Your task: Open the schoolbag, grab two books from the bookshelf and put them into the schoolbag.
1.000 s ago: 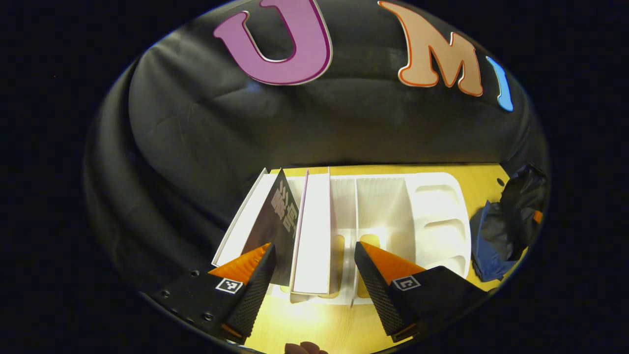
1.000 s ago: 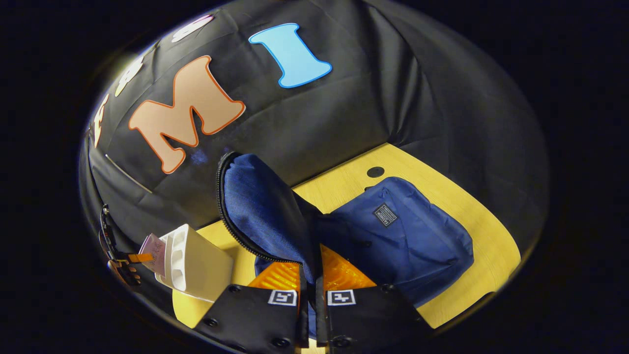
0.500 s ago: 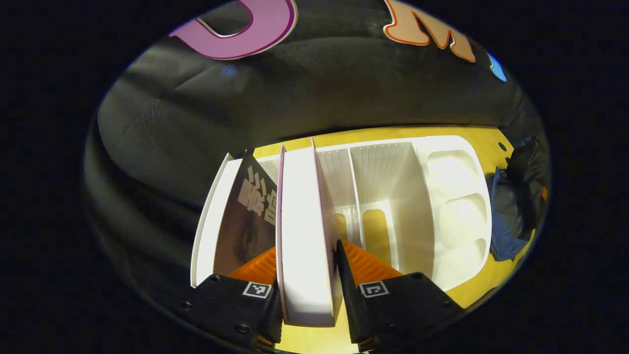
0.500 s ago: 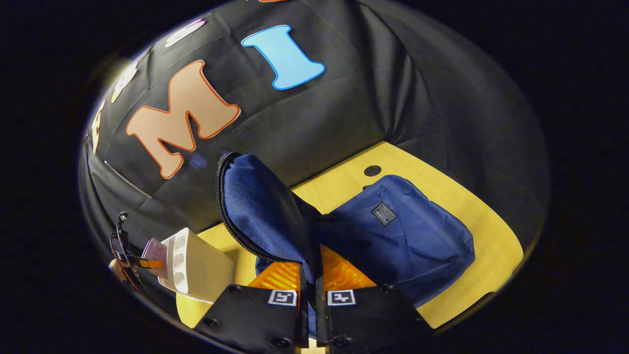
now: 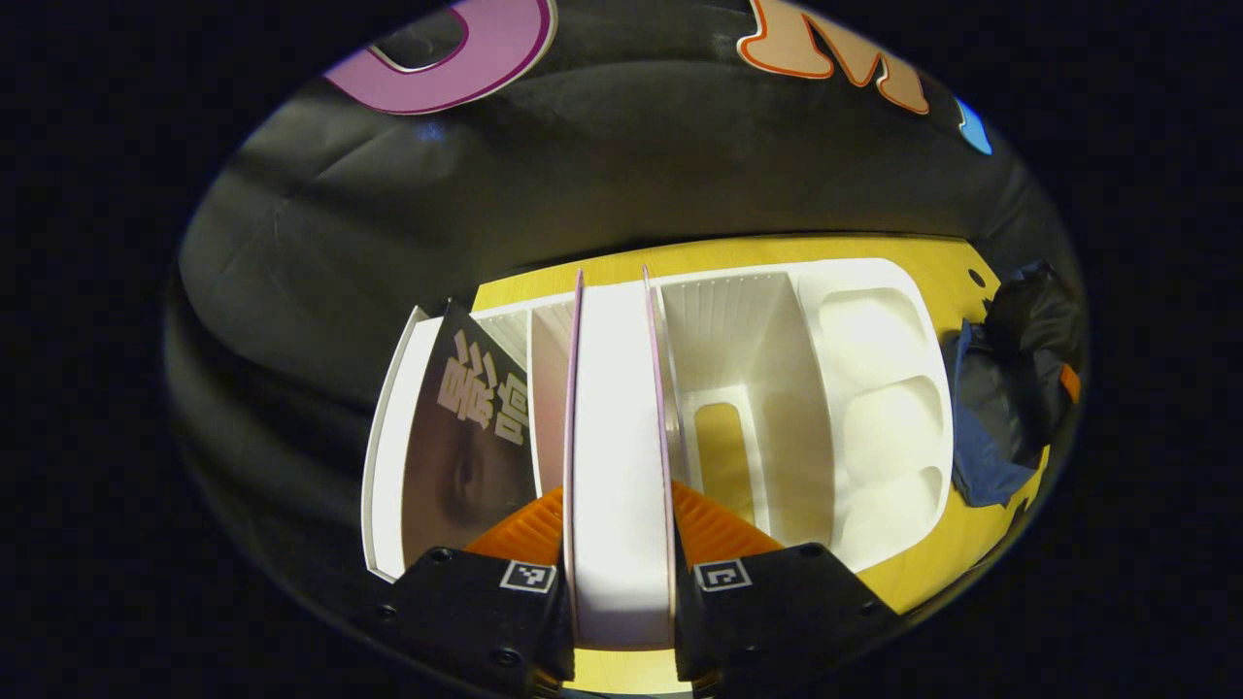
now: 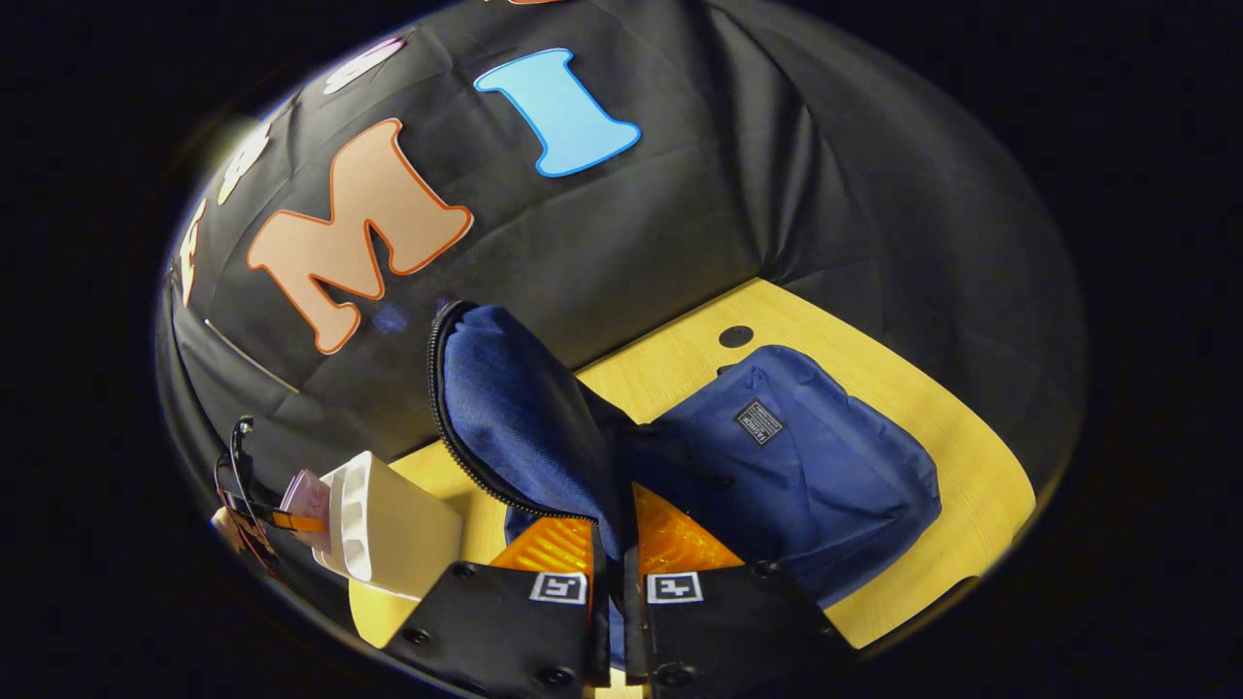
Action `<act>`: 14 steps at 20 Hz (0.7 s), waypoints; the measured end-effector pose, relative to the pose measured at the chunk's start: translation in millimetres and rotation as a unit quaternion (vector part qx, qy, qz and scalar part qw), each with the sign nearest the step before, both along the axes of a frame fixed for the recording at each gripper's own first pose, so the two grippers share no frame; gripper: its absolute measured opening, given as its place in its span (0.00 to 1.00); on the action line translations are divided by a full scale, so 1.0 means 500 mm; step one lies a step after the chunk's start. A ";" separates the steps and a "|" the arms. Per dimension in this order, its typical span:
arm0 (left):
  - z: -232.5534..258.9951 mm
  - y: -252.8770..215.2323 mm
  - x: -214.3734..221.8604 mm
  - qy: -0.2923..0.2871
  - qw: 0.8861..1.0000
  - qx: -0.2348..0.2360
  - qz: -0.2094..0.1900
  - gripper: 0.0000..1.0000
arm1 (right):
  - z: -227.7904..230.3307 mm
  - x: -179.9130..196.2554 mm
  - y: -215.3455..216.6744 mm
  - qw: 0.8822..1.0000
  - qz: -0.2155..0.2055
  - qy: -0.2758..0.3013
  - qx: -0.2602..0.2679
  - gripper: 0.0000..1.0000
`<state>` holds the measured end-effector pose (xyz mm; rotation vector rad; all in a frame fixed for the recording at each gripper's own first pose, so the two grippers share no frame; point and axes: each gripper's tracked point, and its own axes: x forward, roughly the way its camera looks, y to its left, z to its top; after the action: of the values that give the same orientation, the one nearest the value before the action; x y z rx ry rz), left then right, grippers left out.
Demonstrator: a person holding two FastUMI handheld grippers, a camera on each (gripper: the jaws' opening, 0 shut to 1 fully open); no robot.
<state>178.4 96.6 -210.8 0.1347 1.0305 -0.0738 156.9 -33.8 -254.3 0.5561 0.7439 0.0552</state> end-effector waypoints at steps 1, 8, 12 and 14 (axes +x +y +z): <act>0.005 0.008 -0.002 -0.003 1.000 0.004 0.000 0.37 | 0.000 -0.001 -0.001 1.000 -0.001 0.000 0.000 0.05; 0.065 0.035 -0.015 -0.032 0.999 -0.019 0.007 0.36 | 0.001 -0.001 -0.002 1.000 -0.006 0.003 0.000 0.08; 0.088 0.059 -0.018 -0.044 0.997 -0.057 0.031 0.36 | 0.001 0.000 -0.002 1.000 -0.008 0.004 0.002 0.12; 0.106 0.065 -0.021 -0.050 0.993 -0.090 0.051 0.36 | 0.001 0.001 -0.002 1.000 -0.010 0.006 0.004 0.12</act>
<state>168.1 129.1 -158.0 -0.0785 0.9238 -0.0654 157.3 -34.7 -253.8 0.5711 0.7489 0.0359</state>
